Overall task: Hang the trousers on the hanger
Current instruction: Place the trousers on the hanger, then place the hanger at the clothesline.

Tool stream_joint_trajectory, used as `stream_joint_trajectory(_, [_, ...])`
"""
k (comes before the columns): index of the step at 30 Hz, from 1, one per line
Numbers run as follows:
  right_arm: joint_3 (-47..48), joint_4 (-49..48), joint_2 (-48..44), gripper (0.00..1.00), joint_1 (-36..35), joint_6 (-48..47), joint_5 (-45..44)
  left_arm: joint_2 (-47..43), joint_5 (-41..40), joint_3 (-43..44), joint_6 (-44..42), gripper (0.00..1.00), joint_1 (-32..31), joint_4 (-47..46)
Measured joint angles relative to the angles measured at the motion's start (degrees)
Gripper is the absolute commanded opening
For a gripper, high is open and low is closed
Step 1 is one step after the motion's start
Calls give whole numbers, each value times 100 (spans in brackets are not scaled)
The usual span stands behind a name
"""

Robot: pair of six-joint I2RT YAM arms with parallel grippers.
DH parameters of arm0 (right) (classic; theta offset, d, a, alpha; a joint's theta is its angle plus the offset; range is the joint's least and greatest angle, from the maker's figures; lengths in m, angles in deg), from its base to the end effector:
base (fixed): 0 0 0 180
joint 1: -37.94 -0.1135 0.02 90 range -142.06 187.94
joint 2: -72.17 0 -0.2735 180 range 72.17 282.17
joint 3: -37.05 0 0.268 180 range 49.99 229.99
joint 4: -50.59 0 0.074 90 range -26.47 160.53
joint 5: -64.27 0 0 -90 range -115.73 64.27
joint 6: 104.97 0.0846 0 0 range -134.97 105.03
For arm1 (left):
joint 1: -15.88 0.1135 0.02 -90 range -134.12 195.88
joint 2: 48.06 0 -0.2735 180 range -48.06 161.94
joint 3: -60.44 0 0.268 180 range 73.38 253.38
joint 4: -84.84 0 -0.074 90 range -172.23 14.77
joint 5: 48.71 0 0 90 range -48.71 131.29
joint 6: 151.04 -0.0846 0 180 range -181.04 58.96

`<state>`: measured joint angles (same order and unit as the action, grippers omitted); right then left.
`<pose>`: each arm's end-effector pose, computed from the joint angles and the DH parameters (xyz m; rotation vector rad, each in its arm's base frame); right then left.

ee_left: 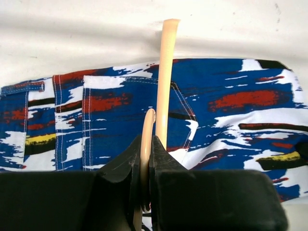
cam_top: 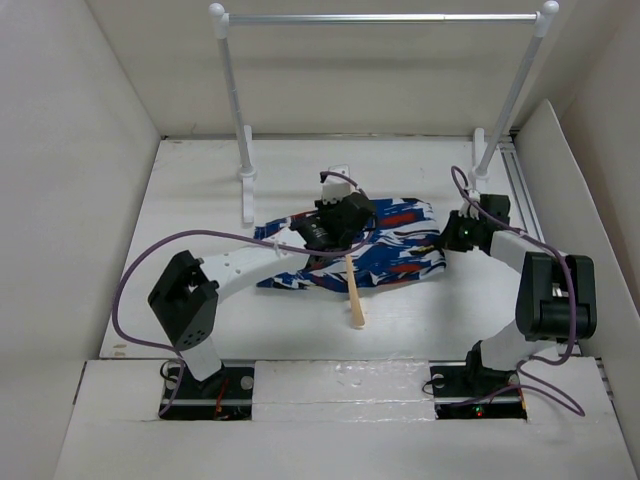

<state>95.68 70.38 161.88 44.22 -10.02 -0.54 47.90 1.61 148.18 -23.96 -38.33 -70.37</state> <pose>0.3450 -0.0017 0.1319 0.0453 2.4133 0.5277 0.2955 -0.3175 0.2714 -0.0884 2.0117 -0.2685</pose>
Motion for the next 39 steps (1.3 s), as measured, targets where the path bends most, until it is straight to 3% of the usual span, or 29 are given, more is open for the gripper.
stream_joint_trajectory(6, [0, 98, -170, 9, -160, -7, 24, -2, -175, 643, -125, 0, -76, 470])
stream_joint_trajectory(9, [-4, 254, -568, 33, -352, -17, 0, -2, -280, 1060, -197, 0, -94, 667])
stream_joint_trajectory(10, [-7, 308, -732, 53, -417, -22, -7, -2, -299, 1178, -219, 0, -92, 713])
stream_joint_trajectory(13, [-7, 551, -1259, 72, -546, -55, -15, -2, -319, 1578, -291, 0, -90, 981])
stream_joint_trajectory(17, [219, 1346, -2299, 86, -697, -68, -35, -2, -234, 2253, -450, 0, -79, 1478])
stream_joint_trajectory(20, [848, 1631, -3106, 89, -1005, -37, 50, 57, -122, 3021, -616, 0, -79, 1869])
stream_joint_trajectory(24, [1742, 1445, -3515, 93, -1775, 188, 553, 190, 28, 4081, -774, 0, -79, 2166])
stream_joint_trajectory(31, [1915, 741, -3187, 95, -3521, 857, 994, 208, 251, 4310, -861, 0, -79, 2262])
stream_joint_trajectory(36, [1788, 256, -2599, 84, -3724, 1196, 1023, 212, 450, 4310, -879, 0, -81, 2273])
stream_joint_trajectory(39, [1687, 9, -2321, 70, -3860, 1375, 1049, 212, 560, 4310, -883, 0, -81, 2273])
